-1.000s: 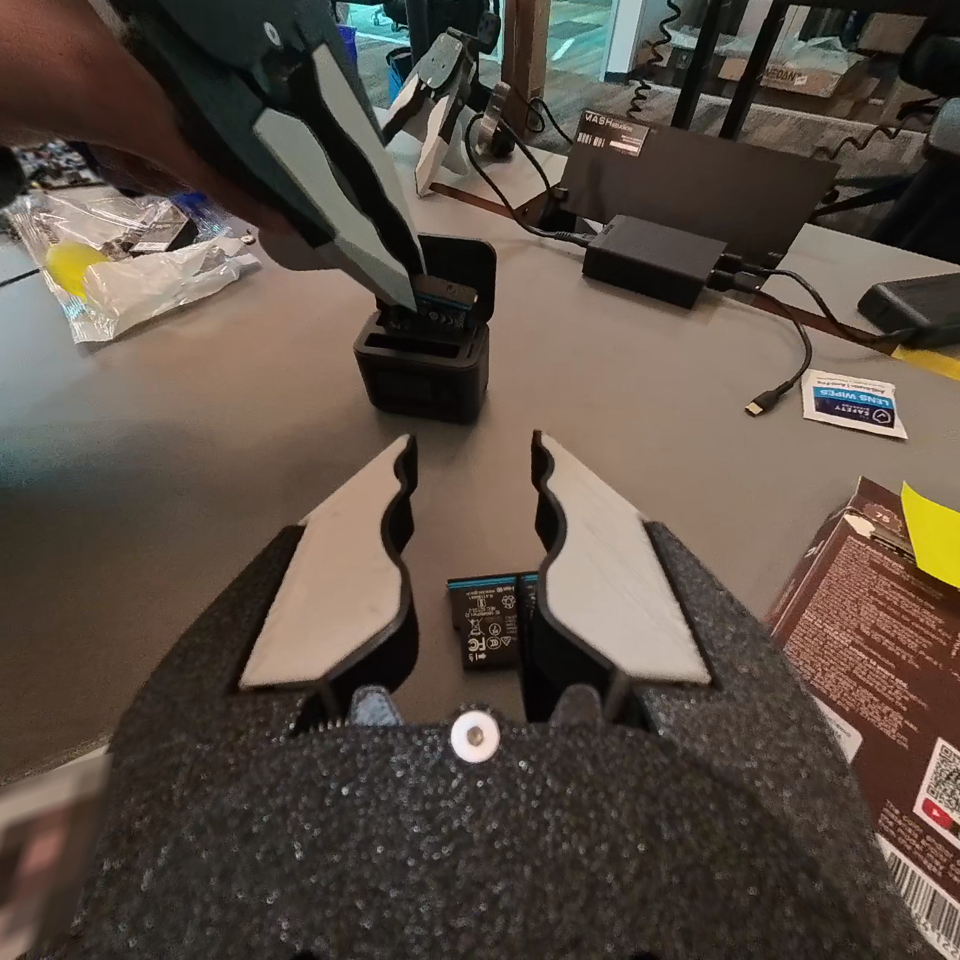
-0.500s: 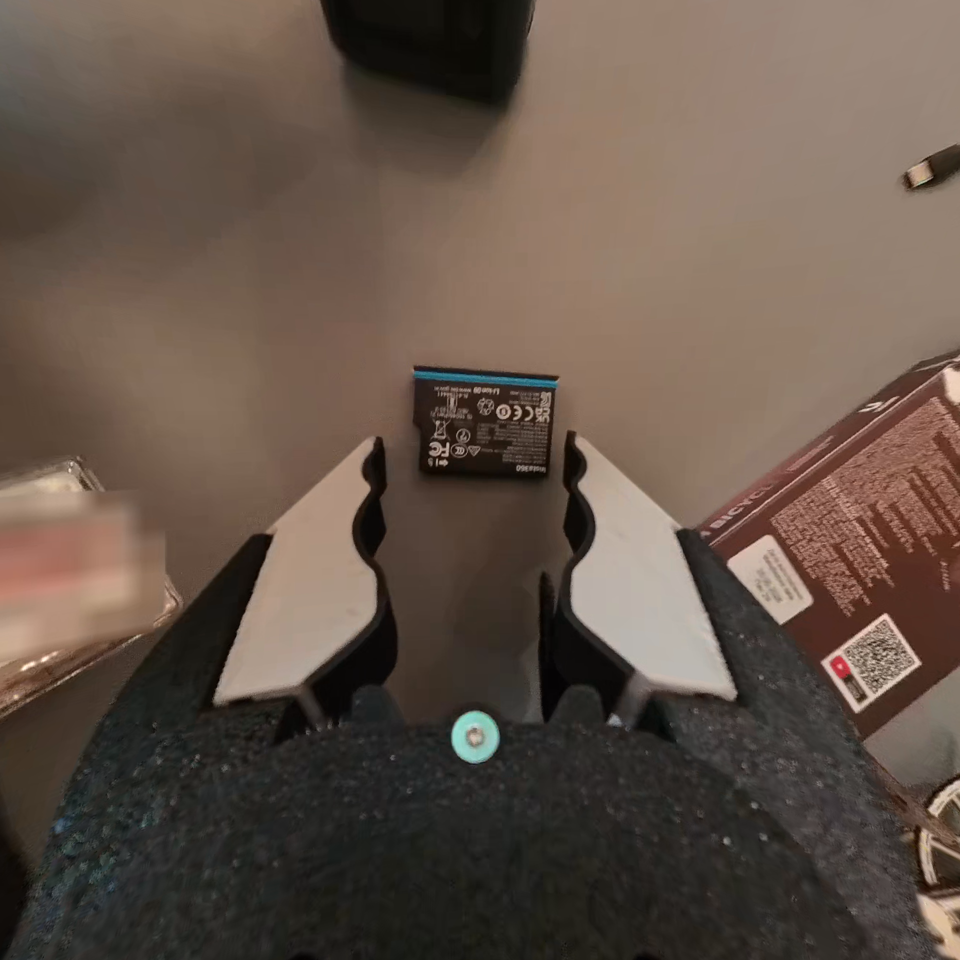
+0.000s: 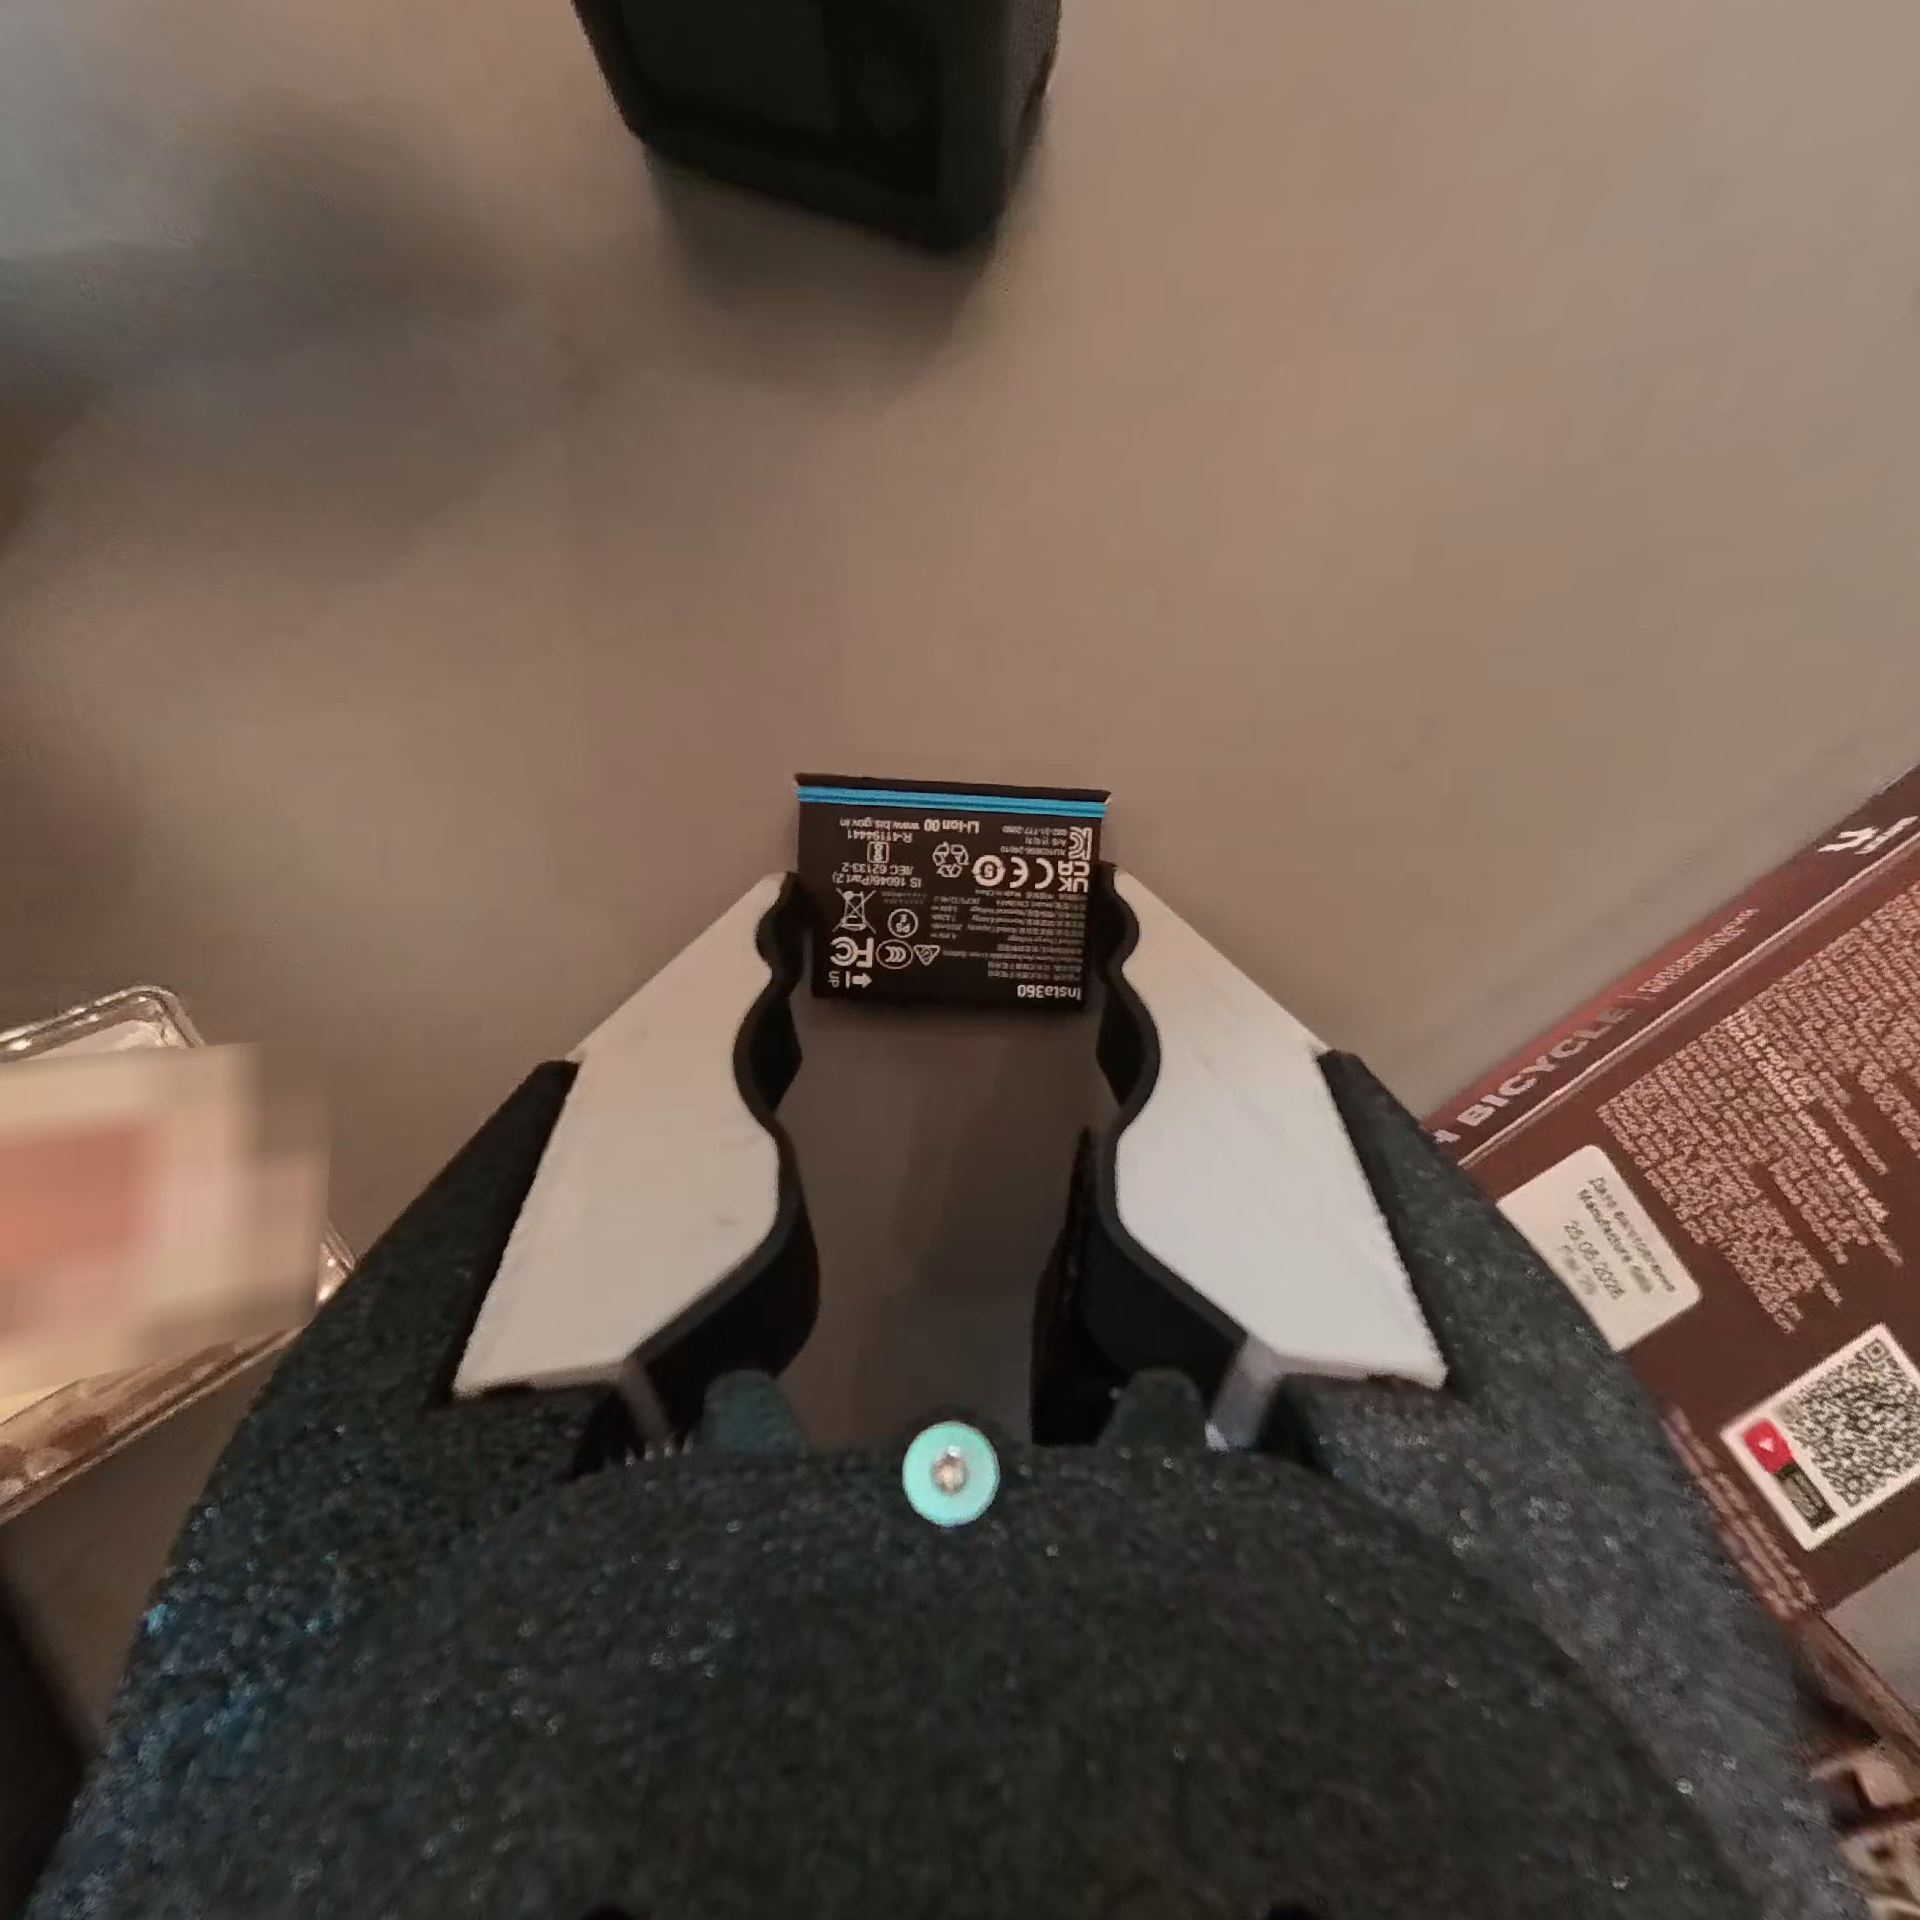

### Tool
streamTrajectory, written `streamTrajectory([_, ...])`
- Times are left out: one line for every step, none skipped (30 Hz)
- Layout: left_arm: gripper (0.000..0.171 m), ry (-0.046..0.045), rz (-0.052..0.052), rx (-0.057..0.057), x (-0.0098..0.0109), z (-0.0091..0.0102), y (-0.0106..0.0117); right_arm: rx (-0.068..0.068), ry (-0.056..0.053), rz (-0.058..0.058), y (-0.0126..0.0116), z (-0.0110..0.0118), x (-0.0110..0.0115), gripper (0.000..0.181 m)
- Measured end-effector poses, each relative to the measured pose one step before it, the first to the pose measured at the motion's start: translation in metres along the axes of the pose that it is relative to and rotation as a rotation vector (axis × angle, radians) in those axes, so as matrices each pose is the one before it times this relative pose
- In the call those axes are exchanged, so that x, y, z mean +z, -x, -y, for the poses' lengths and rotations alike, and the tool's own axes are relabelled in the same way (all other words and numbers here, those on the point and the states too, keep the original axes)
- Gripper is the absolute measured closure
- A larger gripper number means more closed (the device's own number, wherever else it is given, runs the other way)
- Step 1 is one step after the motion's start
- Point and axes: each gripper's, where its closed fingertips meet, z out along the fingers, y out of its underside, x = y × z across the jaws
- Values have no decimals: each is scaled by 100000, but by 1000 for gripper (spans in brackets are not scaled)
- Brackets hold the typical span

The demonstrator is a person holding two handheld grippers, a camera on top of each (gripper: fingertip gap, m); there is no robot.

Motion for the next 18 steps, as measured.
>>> streamTrajectory([143,-1525,-1366,-1895,-203,310,-219,1558,-1757,1105,91,183,10,126])
streamTrajectory([140,-1428,-1063,-1219,-304,300,-185,1304,-2429,1483,230,306,-24,126])
streamTrajectory([139,-763,-325,-285,-328,230,-69,851,-2429,925,218,363,-52,126])
streamTrajectory([139,-287,356,528,-314,166,46,-71,-3007,-154,175,515,-108,126])
streamTrajectory([140,-60,783,1148,-275,144,106,-625,-3629,-749,162,683,-140,126])
streamTrajectory([140,169,729,1574,-233,112,108,-1022,-4022,-281,293,800,-168,126])
streamTrajectory([142,613,-429,1781,-255,61,-63,-1681,-4863,-28,408,995,-224,126])
streamTrajectory([146,387,-2318,927,-322,135,-305,-2869,-6339,-642,413,1247,-290,126])
streamTrajectory([149,-956,-4792,-1505,-397,420,-625,-4384,-7051,-990,491,1365,-315,126])
streamTrajectory([149,-1953,-7782,-4590,-446,615,-994,-5216,-6593,-2374,355,1335,-254,126])
streamTrajectory([149,-1626,-10272,-6811,-405,640,-1321,-5051,-6127,-4765,-2,1249,-192,125])
streamTrajectory([148,-1468,-10865,-7148,-369,605,-1419,-4550,-5571,-4552,-49,1084,-111,126])
streamTrajectory([143,-664,-10249,-6322,-259,363,-1415,-3827,-3628,-2724,92,743,14,125])
streamTrajectory([140,1617,-8450,-5068,-62,-120,-1222,-3562,-2600,-2567,39,525,49,126])
streamTrajectory([137,3483,-5279,-3621,154,-530,-771,-3887,-2853,-2782,12,507,-13,126])
streamTrajectory([131,3370,-3168,-1981,308,-616,-475,-3468,-2736,-2076,71,483,-70,125])
streamTrajectory([130,1873,-2119,-762,324,-473,-313,-2379,-2695,-1159,144,500,-94,125])
streamTrajectory([130,525,-1372,-287,299,-290,-172,-1565,-2255,669,352,447,-74,126])
